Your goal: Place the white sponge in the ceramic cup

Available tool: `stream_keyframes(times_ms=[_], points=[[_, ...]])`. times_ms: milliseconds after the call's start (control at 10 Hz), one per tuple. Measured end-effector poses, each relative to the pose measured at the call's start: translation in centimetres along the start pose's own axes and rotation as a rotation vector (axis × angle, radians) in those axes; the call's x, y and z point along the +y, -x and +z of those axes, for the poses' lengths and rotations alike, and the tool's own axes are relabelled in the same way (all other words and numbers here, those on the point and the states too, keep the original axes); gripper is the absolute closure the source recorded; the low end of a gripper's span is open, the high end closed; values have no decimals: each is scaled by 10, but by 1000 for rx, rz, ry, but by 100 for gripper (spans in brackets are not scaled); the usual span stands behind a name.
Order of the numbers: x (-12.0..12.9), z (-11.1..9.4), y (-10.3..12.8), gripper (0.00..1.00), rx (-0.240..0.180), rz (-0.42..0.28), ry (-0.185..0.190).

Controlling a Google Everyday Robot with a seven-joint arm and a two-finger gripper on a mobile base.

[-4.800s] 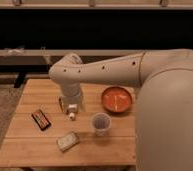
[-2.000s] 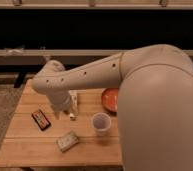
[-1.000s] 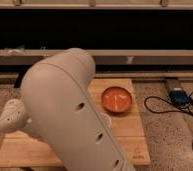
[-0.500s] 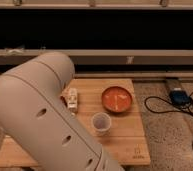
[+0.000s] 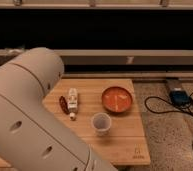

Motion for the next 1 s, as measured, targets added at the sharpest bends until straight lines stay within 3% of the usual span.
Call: stream_keyframes(times_ms=[500, 700, 1000], points=[[-6, 5, 0, 95, 45, 22, -8], [-12, 2, 1, 100, 57, 46, 7], [-35, -19, 8, 100, 59, 116, 71]])
